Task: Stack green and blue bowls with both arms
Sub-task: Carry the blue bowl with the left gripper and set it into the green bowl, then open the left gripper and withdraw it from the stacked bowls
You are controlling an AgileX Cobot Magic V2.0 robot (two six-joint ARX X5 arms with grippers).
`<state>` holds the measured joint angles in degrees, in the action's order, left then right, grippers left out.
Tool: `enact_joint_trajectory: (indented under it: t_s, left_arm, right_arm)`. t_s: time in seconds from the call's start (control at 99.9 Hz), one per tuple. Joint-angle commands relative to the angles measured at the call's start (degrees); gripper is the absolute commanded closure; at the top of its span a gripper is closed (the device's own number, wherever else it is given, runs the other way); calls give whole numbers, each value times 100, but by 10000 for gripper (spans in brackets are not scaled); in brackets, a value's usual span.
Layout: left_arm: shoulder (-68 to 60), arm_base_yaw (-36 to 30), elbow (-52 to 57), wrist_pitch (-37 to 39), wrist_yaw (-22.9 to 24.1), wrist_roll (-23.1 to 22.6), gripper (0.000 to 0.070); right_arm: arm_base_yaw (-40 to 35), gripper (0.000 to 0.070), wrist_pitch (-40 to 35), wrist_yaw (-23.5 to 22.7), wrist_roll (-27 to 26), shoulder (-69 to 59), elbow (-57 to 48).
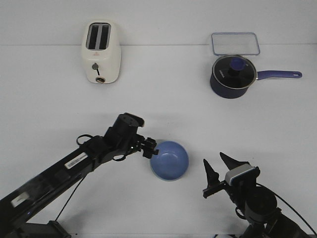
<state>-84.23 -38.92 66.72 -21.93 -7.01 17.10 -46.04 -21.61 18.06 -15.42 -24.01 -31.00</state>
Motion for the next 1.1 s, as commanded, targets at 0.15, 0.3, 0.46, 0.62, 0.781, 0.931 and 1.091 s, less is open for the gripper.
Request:
enact_joint_trajectory:
  t_s: [0.15, 0.3, 0.46, 0.62, 0.781, 0.931, 1.091]
  left_arm:
    - [1775, 354, -179, -319, 870, -490, 347]
    - [3324, 431, -1617, 306, 1176, -271, 347]
    - [4686, 431, -3145, 855, 1213, 304, 348]
    - [5344, 433, -3713, 866, 1222, 308, 551]
    - [5399, 435, -3724, 874, 1226, 310, 689]
    - [5445, 435, -3722, 837, 1220, 317, 685]
    - [5504, 435, -3722, 874, 1220, 317, 685]
  right_arm:
    - [-50, 295, 13, 13, 28, -7, -22]
    - [-50, 295, -28, 4, 28, -7, -22]
    - [-50, 295, -52, -2, 31, -7, -22]
    - [-50, 480, -173, -2, 28, -11, -20]
    - [-50, 690, -254, 0, 74, -46, -17]
    - [-50, 690, -236, 0, 31, -11, -20]
    - [-50, 690, -72, 0, 28, 4, -20]
